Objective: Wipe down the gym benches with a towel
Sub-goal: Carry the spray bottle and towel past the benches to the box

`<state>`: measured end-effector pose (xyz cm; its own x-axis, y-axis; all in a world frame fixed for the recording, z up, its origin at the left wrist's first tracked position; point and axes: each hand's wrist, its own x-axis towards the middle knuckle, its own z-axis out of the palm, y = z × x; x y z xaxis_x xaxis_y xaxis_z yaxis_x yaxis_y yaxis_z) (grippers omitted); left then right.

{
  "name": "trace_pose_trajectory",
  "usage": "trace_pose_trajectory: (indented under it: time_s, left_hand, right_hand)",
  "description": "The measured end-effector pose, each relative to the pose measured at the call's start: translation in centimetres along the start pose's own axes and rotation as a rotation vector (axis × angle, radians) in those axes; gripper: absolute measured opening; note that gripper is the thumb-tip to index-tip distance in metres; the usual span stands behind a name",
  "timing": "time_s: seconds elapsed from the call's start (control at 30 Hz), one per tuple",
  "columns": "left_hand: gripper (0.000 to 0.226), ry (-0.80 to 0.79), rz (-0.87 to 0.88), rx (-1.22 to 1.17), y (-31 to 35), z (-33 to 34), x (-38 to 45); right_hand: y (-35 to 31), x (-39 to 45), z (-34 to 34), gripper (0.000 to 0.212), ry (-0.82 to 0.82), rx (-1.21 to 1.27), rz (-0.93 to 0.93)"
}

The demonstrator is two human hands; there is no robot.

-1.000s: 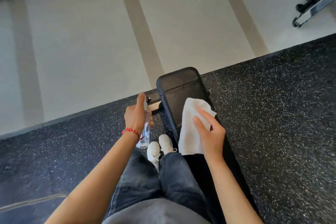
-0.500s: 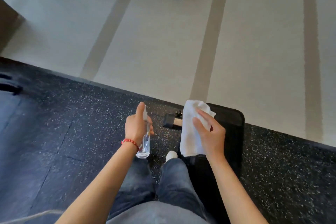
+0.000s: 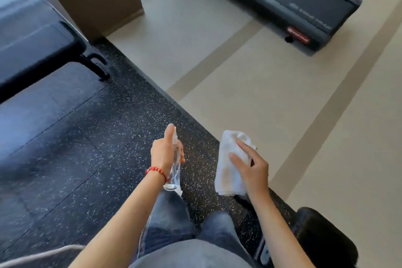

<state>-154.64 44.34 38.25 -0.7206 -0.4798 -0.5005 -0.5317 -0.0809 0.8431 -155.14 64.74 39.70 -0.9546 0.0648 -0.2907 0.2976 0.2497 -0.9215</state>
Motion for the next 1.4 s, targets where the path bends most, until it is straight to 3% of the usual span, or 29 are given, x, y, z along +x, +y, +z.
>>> trace_pose_trajectory:
  time_s: [0.33,0.9,1.13,1.4]
  left_hand:
    - [0.073,0.253,-0.053,-0.141,3.8,-10.9,9.3]
    - [0.069,0.559,-0.142,-0.382,12.9,-15.8,26.2]
    - [0.066,0.622,-0.153,-0.443,15.7,-20.4,32.8]
    - [0.067,0.645,-0.14,-0.434,18.0,-31.4,44.0]
  right_hand:
    - [-6.4,8.1,14.2,0.041,-0.24,-0.122,-0.11]
    - [-18.2,28.2,31.4,0.037,-0.625,-0.212,-0.199]
    - [-21.4,32.2,39.6,0.038,-0.718,-0.22,-0.183]
    - [-25.8,35.8,54.3,0.036,-0.738,-0.235,-0.246]
